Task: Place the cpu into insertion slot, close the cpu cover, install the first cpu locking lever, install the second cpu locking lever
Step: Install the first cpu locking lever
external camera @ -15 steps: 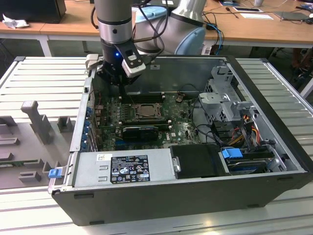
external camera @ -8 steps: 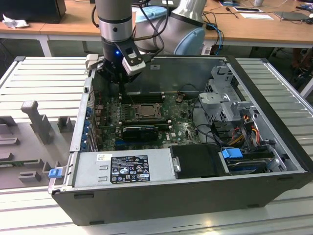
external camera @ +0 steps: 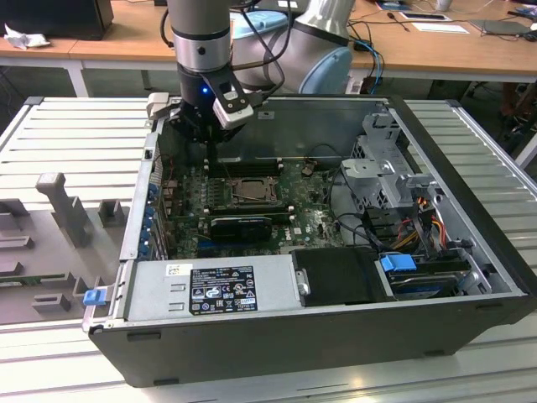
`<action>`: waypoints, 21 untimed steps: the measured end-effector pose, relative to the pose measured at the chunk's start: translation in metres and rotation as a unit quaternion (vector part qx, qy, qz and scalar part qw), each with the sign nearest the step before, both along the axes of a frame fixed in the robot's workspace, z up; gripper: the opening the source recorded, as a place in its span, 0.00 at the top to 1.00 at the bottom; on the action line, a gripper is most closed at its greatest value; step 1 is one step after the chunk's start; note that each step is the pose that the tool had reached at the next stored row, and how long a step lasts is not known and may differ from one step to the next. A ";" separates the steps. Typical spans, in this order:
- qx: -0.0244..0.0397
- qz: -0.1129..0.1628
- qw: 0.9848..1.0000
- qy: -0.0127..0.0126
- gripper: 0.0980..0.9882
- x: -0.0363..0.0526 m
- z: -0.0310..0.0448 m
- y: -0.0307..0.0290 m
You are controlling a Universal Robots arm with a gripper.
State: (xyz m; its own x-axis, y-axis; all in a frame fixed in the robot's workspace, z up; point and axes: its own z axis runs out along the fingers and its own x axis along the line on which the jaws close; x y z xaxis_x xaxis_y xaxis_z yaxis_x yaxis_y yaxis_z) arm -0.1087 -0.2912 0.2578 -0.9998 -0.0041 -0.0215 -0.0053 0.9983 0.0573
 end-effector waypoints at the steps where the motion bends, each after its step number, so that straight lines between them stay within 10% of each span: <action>1: 0.000 0.000 1.000 0.000 0.99 0.0011 0.0000 0.0000; 21: 0.000 0.000 1.000 0.000 0.99 0.0243 -0.0001 0.0000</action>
State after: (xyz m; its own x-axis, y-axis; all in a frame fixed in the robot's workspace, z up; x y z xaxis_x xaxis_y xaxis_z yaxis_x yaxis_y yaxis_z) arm -0.0844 -0.2912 0.2577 -0.9998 -0.0040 -0.0215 -0.0052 0.9983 0.0573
